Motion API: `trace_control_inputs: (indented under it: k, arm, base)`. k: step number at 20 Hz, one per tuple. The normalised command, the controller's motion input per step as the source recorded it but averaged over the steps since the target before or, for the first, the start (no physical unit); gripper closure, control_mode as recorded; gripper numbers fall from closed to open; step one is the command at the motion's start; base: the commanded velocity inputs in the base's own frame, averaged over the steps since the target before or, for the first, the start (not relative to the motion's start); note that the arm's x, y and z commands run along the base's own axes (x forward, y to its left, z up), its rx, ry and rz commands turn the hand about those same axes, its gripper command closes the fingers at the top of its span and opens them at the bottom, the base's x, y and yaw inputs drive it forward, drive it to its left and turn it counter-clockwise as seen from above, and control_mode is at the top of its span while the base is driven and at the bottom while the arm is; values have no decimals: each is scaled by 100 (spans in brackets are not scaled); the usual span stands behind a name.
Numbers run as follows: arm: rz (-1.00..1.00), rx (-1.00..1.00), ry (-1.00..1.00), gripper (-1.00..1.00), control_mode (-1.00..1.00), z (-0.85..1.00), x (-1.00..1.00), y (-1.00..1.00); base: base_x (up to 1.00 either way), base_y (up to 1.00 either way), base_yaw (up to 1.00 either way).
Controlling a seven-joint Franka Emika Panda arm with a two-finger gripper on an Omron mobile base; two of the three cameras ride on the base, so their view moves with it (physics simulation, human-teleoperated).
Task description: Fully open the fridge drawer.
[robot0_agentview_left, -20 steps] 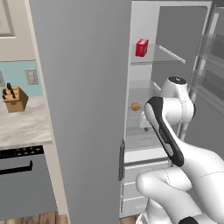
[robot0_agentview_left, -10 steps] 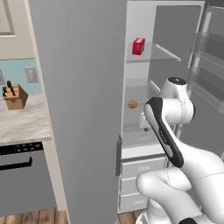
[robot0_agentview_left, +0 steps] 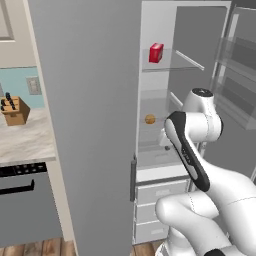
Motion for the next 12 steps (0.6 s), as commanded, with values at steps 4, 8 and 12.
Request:
trace_control_inputs:
  k: [4,8,12]
  arm:
    - [0,0,0,-100,-100,-1,0,-6]
    - [0,0,0,-100,-100,0,10,-28]
    - [0,3,0,-100,-100,0,49,-23]
  base:
    - [0,-18,0]
    - [0,0,0]
    - [0,0,0]
